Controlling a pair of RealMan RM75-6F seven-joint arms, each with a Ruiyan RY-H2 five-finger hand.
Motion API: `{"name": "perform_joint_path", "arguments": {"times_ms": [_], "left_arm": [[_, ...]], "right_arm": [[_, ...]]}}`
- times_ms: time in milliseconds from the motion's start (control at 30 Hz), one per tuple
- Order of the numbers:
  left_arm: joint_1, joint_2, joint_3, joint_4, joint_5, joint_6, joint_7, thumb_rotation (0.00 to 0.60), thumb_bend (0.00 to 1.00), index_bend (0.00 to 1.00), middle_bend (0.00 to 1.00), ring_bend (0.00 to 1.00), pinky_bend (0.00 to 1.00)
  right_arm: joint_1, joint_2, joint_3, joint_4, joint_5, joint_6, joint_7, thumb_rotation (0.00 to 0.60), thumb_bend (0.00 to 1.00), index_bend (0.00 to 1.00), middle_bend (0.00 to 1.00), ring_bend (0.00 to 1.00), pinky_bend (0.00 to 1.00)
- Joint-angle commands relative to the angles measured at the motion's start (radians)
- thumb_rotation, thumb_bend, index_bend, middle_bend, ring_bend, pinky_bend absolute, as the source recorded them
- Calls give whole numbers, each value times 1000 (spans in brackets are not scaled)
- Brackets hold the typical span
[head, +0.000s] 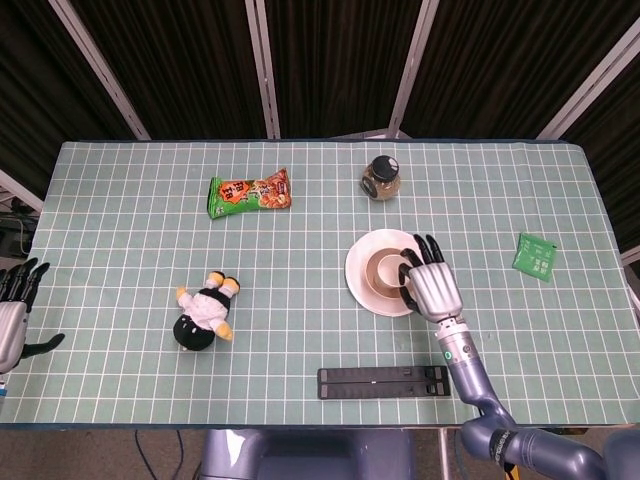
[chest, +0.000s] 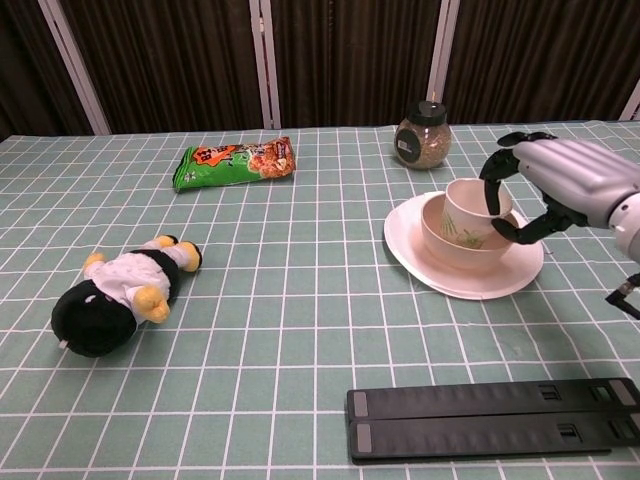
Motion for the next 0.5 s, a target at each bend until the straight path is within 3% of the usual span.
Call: {"name": "perform_joint_path", "arguments": {"times_ms": [33, 267, 500], "left_arm": [[0, 0, 0, 0, 0, 0, -1, 600, 0, 0, 0, 0, 0], [0, 0, 0, -5, 2, 3, 5, 600, 0, 0, 0, 0, 0], [-1, -6, 3, -16, 4, 7, 37, 600, 0, 0, 0, 0, 0]], "right_arm": [[-17, 46, 11, -47, -44, 67, 16, 600, 396, 615, 250, 0, 0], [-134, 212, 3, -124, -64, 212, 75, 600, 386, 622, 250, 0, 0], [-205, 263, -58, -53, -3, 154, 143, 600, 381, 622, 250, 0, 0]]}}
